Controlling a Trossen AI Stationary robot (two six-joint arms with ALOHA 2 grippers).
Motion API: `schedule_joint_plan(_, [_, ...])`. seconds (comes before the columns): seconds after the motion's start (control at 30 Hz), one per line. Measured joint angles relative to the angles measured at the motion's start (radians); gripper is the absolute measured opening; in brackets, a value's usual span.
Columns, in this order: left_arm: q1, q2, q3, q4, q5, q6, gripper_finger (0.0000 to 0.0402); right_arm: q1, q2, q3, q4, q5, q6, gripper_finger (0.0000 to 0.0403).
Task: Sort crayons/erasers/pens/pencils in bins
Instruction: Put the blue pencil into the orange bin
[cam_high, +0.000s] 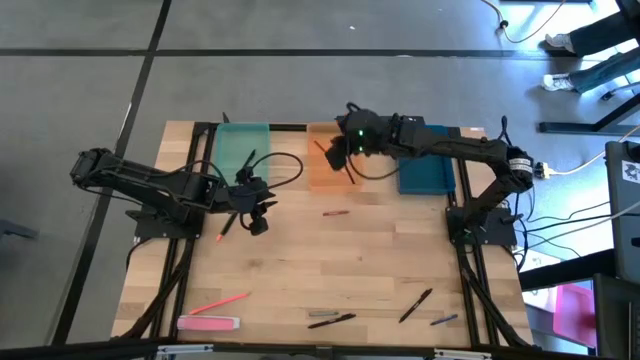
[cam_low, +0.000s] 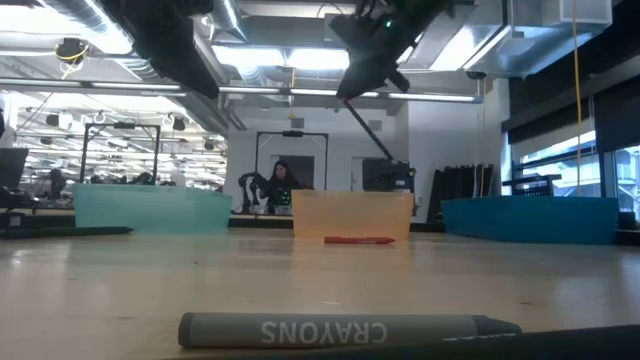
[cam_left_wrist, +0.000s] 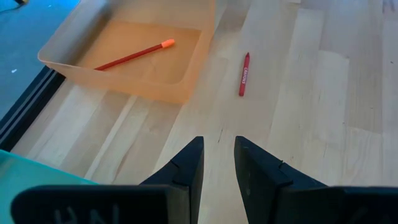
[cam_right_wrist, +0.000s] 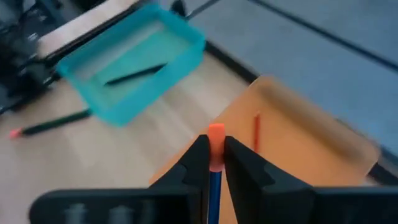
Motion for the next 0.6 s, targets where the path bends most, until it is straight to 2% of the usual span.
schedule_joint_plan(0.23, [0.0, 0.0, 0.0, 0.0, 0.0, 0.0, 0.0082, -0.097, 0.088, -0.001, 0.024, 0.001, -0.053, 0.0048])
schedule_joint_plan(0.6, [0.0, 0.0, 0.0, 0.0, 0.0, 0.0, 0.0082, -0.123, 0.21, -0.001, 0.097, -0.01, -0.1, 0.0048])
